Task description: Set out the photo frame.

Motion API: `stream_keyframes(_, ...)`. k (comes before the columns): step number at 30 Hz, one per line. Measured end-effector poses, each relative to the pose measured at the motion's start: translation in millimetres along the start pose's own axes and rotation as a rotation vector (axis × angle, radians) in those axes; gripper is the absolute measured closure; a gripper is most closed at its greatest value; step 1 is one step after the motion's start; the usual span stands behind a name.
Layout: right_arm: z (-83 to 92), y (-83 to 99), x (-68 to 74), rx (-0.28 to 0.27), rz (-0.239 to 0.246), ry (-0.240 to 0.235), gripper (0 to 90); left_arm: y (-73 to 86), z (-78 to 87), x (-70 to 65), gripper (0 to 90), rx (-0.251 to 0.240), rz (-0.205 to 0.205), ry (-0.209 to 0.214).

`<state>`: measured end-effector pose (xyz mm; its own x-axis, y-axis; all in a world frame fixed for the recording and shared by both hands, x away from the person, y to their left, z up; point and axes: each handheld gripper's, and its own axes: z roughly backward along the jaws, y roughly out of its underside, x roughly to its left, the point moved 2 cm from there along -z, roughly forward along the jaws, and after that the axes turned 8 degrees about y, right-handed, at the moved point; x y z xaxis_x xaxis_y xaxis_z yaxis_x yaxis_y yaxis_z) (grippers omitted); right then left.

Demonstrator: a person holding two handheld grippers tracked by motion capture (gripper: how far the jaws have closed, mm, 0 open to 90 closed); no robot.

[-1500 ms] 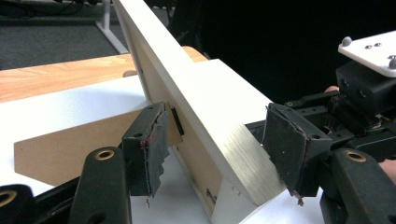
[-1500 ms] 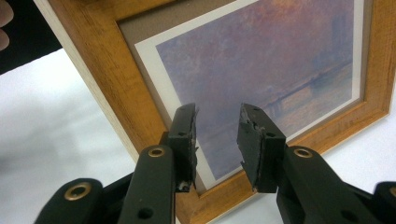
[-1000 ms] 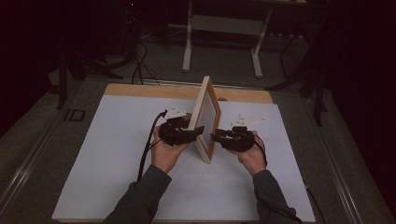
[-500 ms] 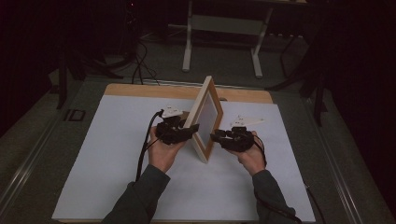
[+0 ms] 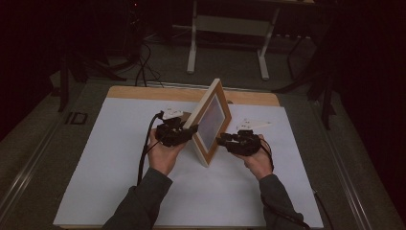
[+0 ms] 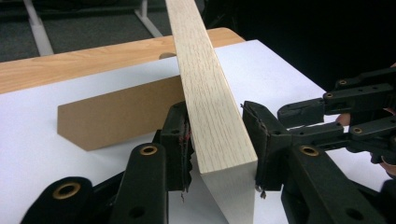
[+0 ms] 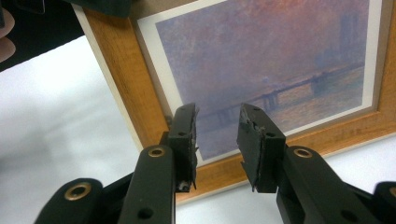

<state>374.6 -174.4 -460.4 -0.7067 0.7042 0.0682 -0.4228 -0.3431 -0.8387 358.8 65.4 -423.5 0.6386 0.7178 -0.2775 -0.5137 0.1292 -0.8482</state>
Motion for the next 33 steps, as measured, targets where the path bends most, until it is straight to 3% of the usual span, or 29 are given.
stream_keyframes(14,-0.9,0.8,0.2,0.000,0.001,0.001,66.7,0.0,8.0,15.4,67.9,0.002,-0.010,0.036)
stream_keyframes(22,0.7,0.2,-1.3,-0.006,0.000,0.005,66.7,0.1,15.4,28.5,68.7,0.011,-0.007,0.097)
stream_keyframes(33,0.4,-2.0,-1.5,-0.005,0.008,0.009,66.7,0.6,25.6,44.4,68.5,0.036,-0.037,0.176)
